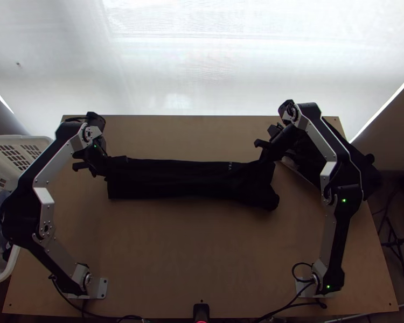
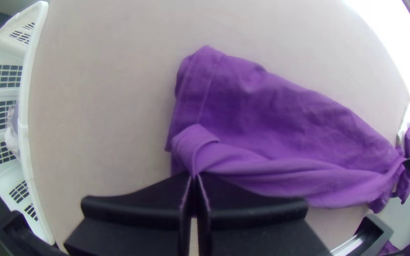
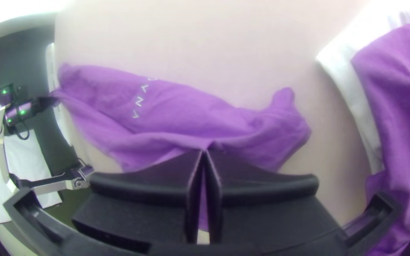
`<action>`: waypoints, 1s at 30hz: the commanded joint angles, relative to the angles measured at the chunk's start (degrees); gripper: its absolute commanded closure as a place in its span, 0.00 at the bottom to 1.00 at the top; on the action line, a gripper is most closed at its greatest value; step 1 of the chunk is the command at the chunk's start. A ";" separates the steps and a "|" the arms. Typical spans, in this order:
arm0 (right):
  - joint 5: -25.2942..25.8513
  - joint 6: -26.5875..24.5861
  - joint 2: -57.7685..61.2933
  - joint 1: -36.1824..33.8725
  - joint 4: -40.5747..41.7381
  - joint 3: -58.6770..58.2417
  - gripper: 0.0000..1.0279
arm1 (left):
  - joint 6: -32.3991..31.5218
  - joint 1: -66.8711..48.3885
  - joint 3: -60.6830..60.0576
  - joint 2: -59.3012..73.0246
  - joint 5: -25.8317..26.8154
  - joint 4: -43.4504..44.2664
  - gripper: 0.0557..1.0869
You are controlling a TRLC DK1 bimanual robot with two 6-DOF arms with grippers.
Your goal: Fold the t-shirt
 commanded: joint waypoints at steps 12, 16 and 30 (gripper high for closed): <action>4.32 -0.26 2.20 0.58 0.96 1.26 0.97 | -0.50 -1.21 -3.59 0.41 -1.00 5.33 0.96; 6.17 -0.26 2.55 1.55 2.02 1.17 0.97 | -0.68 -2.08 -3.77 -0.99 0.93 5.33 0.96; 7.84 2.81 -14.76 5.24 -0.09 -1.55 0.61 | -0.15 -2.00 -7.98 -6.62 8.84 10.07 0.96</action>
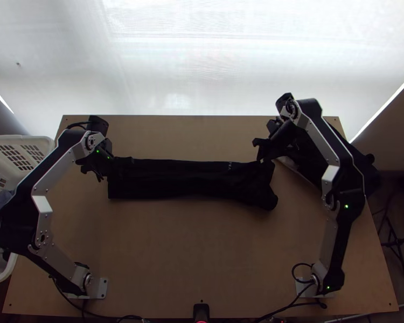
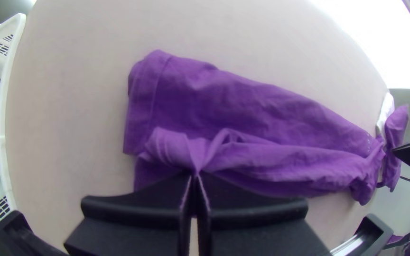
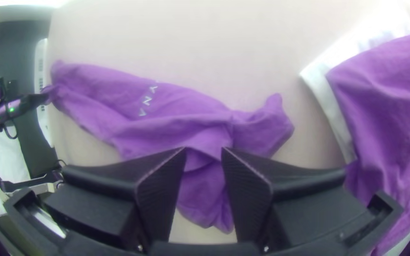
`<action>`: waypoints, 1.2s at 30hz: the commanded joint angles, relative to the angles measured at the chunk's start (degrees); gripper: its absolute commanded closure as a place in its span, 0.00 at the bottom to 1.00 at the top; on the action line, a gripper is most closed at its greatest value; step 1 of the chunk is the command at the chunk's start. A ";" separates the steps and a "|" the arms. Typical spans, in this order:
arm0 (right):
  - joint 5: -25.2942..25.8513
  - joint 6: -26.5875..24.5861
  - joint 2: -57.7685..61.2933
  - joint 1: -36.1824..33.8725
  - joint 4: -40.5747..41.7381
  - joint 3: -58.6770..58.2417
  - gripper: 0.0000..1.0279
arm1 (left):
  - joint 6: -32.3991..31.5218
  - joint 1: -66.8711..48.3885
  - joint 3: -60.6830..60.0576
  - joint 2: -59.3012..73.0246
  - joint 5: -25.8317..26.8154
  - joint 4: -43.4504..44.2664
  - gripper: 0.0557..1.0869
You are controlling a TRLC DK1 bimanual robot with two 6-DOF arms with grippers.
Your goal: Fold the t-shirt
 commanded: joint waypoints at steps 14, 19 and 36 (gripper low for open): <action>-10.84 6.33 -11.05 22.07 -0.17 -19.63 0.61 | -0.64 -0.76 -1.80 -3.81 2.66 3.00 0.96; -9.79 5.80 -6.74 20.57 4.57 -17.52 0.61 | -0.46 -0.23 -2.50 -5.65 2.66 3.00 0.96; -4.34 3.78 -3.76 17.15 17.85 -11.20 0.60 | 0.77 4.17 -8.57 -10.75 2.66 9.68 0.37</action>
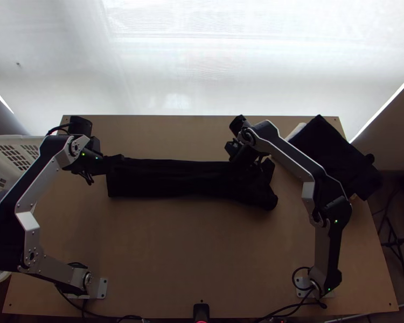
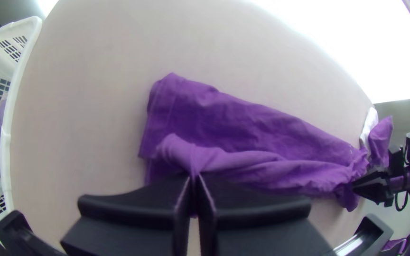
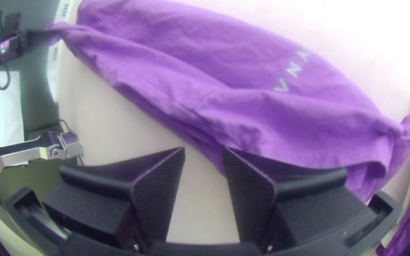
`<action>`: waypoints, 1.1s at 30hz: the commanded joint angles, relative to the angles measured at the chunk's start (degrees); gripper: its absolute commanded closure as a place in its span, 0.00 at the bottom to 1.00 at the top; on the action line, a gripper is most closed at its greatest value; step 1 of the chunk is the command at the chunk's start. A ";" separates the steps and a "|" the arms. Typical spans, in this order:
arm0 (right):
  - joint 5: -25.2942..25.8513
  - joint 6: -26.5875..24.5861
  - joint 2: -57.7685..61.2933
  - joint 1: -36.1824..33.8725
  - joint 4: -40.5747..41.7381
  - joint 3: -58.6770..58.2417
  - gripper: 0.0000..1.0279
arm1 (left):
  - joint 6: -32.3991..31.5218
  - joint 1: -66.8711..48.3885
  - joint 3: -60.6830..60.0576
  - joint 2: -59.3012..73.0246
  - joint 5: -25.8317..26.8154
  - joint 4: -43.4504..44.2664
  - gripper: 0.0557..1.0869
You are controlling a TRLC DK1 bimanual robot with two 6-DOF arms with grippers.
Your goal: Fold the t-shirt
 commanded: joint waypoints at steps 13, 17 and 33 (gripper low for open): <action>-2.37 -0.50 -9.24 3.97 5.56 2.34 0.60 | -0.44 2.71 -8.37 -8.79 7.49 6.06 0.04; -8.08 -0.50 -6.78 8.80 5.56 5.59 0.60 | 0.44 7.37 -12.86 -12.13 7.49 8.69 0.04; 16.35 -8.59 10.97 19.00 13.21 20.62 0.50 | -2.02 12.21 -25.25 -11.78 6.52 28.47 0.04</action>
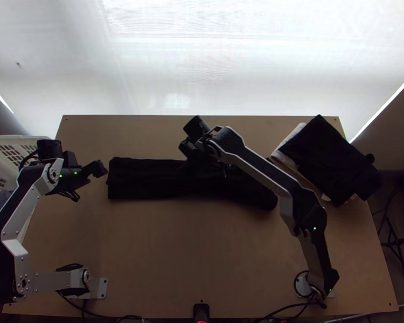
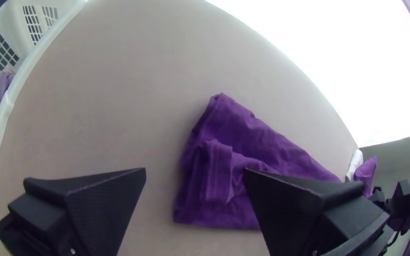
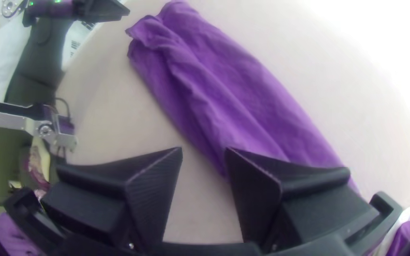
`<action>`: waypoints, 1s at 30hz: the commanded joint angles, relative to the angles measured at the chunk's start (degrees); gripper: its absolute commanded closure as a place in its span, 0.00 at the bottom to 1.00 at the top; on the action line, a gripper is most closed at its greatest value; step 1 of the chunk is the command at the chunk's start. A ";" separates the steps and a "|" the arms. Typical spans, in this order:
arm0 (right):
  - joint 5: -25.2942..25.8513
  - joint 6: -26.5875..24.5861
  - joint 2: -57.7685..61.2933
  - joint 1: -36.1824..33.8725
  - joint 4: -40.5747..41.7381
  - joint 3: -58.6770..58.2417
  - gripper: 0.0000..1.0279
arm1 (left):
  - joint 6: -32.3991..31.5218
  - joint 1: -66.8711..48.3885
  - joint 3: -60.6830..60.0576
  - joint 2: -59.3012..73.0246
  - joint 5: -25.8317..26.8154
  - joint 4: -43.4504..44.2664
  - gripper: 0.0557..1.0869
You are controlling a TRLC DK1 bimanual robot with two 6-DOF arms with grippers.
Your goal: Fold the t-shirt
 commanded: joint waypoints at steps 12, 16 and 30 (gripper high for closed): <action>9.61 -3.19 12.10 1.64 3.51 7.21 0.45 | 2.52 1.59 -11.77 2.95 8.29 18.02 0.04; 9.52 -3.19 12.36 1.64 3.42 6.60 0.45 | 5.16 5.02 -12.21 2.42 17.96 17.49 0.04; 9.52 -3.19 12.27 1.37 3.51 5.10 0.45 | 9.02 6.34 -5.88 13.76 22.00 18.81 0.04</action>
